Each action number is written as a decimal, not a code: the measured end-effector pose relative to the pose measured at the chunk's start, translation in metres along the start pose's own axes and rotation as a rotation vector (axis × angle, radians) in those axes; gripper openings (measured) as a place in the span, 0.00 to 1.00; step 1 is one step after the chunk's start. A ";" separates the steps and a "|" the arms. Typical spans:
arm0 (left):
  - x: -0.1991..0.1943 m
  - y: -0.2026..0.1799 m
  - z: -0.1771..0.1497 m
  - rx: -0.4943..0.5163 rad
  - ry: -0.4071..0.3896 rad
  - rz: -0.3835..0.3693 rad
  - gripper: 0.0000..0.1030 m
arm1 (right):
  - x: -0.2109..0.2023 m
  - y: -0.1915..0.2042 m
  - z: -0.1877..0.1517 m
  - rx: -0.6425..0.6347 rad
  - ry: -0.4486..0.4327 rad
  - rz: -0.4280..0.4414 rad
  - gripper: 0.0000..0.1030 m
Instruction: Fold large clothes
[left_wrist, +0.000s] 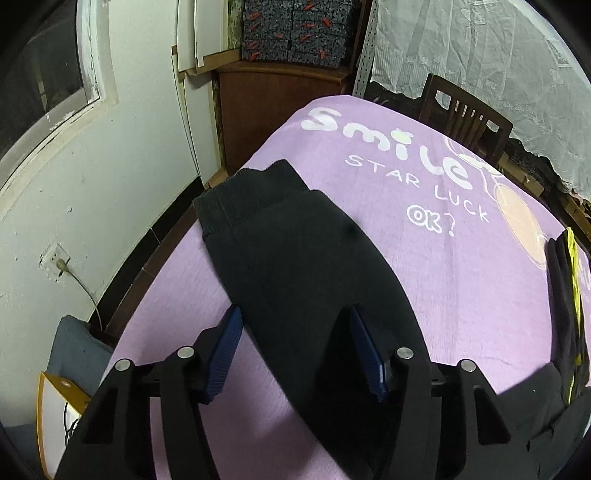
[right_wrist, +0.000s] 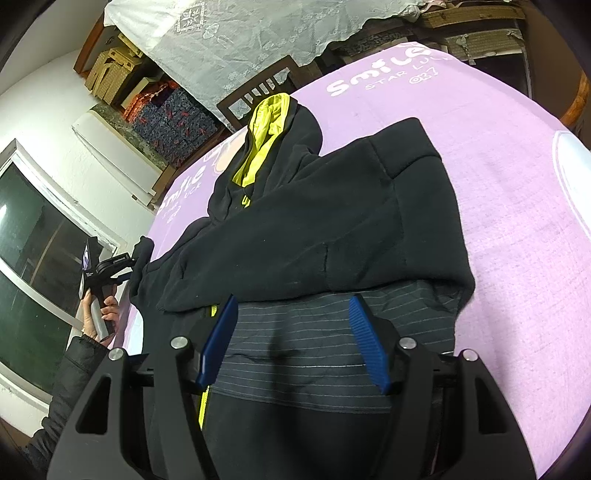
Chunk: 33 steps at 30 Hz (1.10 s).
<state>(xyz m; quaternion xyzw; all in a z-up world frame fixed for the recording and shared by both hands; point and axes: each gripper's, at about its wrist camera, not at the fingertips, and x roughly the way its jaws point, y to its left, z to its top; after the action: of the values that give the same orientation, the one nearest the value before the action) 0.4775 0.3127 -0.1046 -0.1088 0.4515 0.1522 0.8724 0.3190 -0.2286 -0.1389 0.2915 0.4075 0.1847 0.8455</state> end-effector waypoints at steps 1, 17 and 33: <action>0.001 -0.002 0.000 0.002 -0.007 0.003 0.57 | -0.001 0.000 -0.001 0.001 0.000 0.000 0.60; -0.077 0.034 -0.014 -0.070 -0.116 0.059 0.06 | -0.005 -0.005 0.002 0.014 -0.012 0.003 0.60; -0.130 0.127 -0.125 -0.265 -0.051 -0.094 0.51 | -0.017 0.009 -0.002 -0.044 -0.055 0.021 0.60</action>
<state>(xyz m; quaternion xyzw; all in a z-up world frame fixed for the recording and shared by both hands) 0.2661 0.3677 -0.0754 -0.2401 0.3997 0.1724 0.8677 0.3063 -0.2302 -0.1238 0.2822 0.3769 0.1945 0.8605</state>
